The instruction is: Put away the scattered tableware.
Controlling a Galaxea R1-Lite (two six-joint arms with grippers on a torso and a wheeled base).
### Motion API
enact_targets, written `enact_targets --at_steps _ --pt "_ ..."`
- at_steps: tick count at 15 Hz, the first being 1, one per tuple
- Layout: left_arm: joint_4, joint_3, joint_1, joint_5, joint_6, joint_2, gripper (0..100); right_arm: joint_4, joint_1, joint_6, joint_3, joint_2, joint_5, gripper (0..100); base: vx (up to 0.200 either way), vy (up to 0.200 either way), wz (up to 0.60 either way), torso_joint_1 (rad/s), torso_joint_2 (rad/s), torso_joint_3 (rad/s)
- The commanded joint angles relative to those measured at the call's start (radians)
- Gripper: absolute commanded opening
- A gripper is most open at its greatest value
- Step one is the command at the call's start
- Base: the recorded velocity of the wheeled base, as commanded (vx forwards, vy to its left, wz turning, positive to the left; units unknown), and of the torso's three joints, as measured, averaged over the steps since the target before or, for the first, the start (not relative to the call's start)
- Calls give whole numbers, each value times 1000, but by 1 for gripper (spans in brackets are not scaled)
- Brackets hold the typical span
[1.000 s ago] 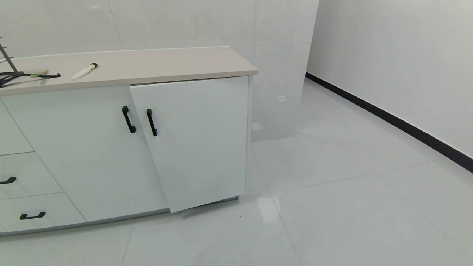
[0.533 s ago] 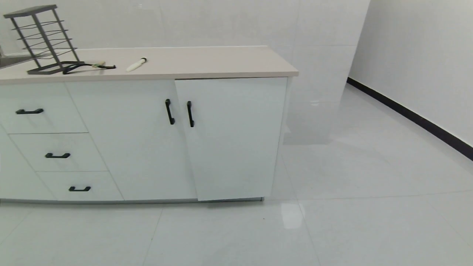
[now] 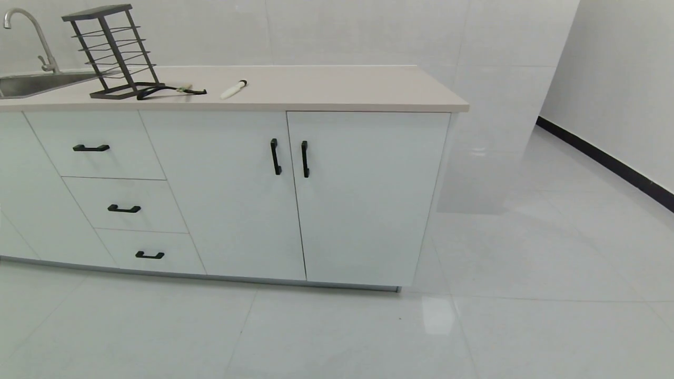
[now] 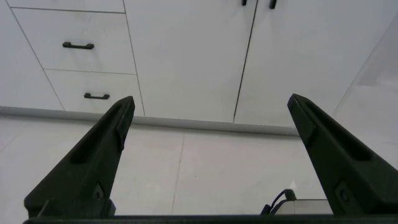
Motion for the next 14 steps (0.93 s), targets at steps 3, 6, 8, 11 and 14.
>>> enact_targets --at_steps 3,6,8,11,14 --pt "-1 0 0 0 1 0 100 -1 0 -1 -1 3 1 0 0 200 0 4 1 2" --pt "1 0 0 0 2 0 100 -1 0 0 -1 3 1 0 0 200 0 4 2 7" --pt "-1 0 0 0 2 0 100 -1 0 0 -1 3 1 0 0 200 0 2 5 9" --pt "-1 0 0 0 4 0 100 -1 0 0 -1 3 1 0 200 67 0 -4 -1 5" --pt "-1 0 0 0 4 0 100 -1 0 0 -1 3 1 0 200 0 0 4 -1 -1"
